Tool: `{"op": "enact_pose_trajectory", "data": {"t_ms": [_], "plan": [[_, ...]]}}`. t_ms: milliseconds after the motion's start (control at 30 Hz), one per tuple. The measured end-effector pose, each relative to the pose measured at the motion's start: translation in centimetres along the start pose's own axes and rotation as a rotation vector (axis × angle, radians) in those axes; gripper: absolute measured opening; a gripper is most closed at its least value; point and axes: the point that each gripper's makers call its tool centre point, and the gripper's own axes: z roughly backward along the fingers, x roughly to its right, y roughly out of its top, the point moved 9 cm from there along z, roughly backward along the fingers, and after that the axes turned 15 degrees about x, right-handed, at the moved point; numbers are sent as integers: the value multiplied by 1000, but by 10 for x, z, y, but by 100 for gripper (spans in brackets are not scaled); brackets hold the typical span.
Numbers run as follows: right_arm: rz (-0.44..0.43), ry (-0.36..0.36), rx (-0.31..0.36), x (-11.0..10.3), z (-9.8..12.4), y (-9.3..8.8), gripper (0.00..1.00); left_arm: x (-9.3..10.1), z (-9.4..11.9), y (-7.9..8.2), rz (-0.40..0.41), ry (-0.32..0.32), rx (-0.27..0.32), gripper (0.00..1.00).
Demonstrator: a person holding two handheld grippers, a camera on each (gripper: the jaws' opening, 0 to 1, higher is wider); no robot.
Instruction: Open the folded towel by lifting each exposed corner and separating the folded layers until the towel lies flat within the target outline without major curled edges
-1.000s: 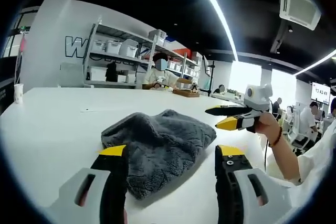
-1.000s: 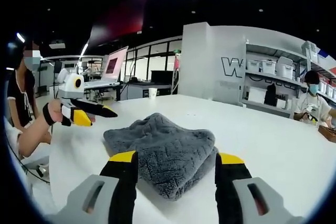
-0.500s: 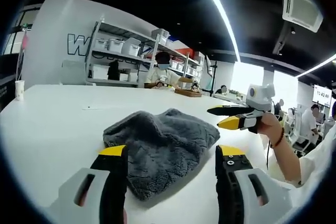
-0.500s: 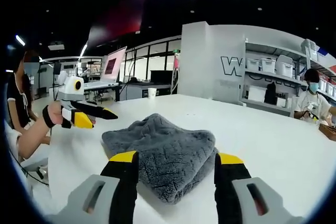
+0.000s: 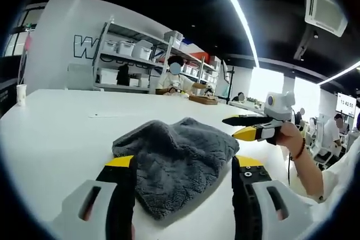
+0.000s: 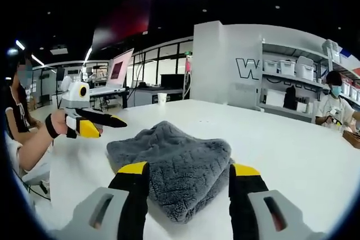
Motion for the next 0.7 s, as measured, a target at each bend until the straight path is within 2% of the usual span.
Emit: {"op": "enact_pose_trajectory", "data": {"t_ms": [33, 167, 700], "plan": [[1, 0, 1, 0, 0, 0, 54, 0, -1, 0, -17, -4, 3, 71], [-2, -17, -4, 4, -2, -1, 54, -1, -4, 0, 1, -11, 10, 70], [-5, -18, 13, 8, -10, 0, 48, -8, -8, 4, 11, 11, 18, 69]]}}
